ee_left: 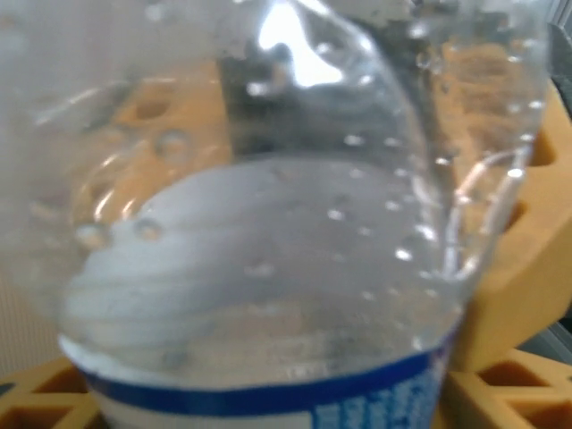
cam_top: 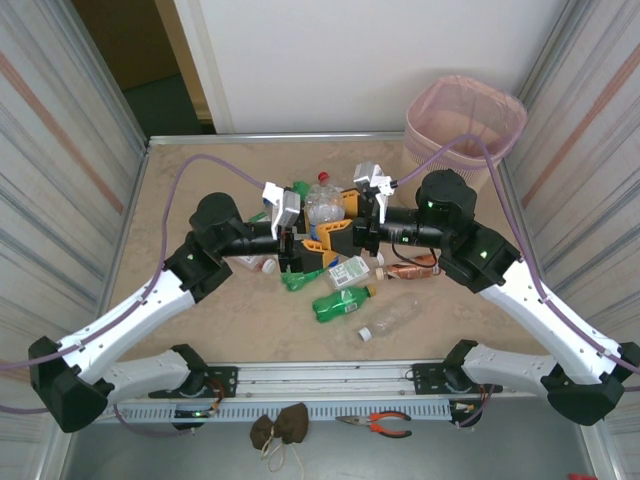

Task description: Put the plastic bottles in the bin

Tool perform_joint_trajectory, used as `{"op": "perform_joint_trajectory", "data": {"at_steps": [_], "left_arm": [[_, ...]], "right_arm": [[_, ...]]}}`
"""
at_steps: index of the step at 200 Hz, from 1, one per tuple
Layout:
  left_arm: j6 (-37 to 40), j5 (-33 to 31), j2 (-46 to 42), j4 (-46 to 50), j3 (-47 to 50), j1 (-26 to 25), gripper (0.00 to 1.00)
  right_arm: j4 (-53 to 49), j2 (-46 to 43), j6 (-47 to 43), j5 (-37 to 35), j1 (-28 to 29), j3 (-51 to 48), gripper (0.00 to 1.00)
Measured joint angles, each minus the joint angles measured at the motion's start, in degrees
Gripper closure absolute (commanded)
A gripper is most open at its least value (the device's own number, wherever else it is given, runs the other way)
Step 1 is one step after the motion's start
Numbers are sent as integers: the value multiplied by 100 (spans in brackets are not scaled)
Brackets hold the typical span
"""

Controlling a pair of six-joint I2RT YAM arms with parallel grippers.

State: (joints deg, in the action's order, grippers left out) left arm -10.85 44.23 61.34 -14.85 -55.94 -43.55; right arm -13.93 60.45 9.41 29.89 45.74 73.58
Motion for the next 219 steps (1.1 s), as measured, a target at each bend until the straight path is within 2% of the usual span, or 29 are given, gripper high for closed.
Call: {"op": "perform_joint_trajectory", "data": {"at_steps": [32,64,144,219], "left_arm": [[76,-365,-164,70,15,-9,25],[170,-887,-446,170,149,-9,24],[310,-1443,-640,439,391,-2,23],[313,-1552,-737,481,516,46,24]], "right_arm": [[-118,0,0,-297,-83,199,50],[-208,46,61,-476,-544,374,50],[-481,1093,876,-1259,-2732,1355,52],[-732,2566,1558,-1580,-4334,2719,55]]}}
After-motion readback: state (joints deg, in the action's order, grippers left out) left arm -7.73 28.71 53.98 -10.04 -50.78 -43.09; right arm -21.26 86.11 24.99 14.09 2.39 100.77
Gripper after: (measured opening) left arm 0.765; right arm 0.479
